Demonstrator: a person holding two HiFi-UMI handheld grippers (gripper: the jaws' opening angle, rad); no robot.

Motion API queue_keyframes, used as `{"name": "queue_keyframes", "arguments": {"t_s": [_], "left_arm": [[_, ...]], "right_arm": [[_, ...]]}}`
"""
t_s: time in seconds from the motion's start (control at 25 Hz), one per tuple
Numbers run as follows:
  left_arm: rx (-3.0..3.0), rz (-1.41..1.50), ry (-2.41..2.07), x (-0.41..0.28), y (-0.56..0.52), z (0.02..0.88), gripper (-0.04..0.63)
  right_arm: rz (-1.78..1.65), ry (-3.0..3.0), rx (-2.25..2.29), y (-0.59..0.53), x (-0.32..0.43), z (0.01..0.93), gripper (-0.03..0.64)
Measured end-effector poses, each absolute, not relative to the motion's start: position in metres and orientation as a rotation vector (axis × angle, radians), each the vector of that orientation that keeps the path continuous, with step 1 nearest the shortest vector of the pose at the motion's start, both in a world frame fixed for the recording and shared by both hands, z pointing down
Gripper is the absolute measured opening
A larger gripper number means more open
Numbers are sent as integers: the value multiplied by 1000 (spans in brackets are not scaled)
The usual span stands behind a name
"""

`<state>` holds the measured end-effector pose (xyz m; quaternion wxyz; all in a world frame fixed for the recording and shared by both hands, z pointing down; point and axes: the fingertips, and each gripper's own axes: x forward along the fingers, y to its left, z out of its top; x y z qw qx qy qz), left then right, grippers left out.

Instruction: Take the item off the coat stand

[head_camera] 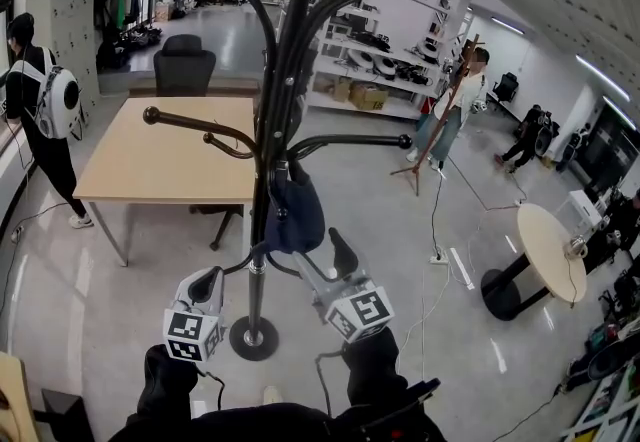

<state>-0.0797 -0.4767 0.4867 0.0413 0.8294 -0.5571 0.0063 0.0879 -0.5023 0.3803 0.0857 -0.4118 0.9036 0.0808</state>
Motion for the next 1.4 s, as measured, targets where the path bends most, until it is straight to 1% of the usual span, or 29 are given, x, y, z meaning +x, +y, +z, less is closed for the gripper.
{"name": "queue_keyframes", "arguments": {"t_s": [0.16, 0.24, 0.6, 0.64, 0.68, 0.76, 0.96, 1.24, 1.4], "left_arm": [[2537, 19, -1710, -81, -477, 486, 3], [2533, 19, -1713, -83, -477, 486, 3], [2511, 18, -1737, -90, -480, 488, 3], [2508, 17, -1740, -92, -480, 488, 3], [2505, 15, -1743, -93, -480, 488, 3], [2503, 12, -1746, -95, -480, 487, 3], [2505, 12, -1740, -94, -480, 487, 3], [2512, 2, -1733, -94, -475, 486, 3], [2512, -9, -1727, -95, -473, 483, 3]], "right_arm": [[226, 2714, -1216, -506, 83, 383, 368], [226, 2720, -1219, -509, 81, 384, 374], [155, 2687, -1247, -521, 83, 385, 369], [144, 2686, -1254, -521, 84, 386, 358], [136, 2687, -1261, -522, 85, 386, 331], [130, 2690, -1273, -522, 87, 386, 256], [122, 2710, -1279, -519, 86, 385, 204], [127, 2714, -1314, -515, 87, 387, 172], [119, 2711, -1337, -513, 90, 383, 142]]}}
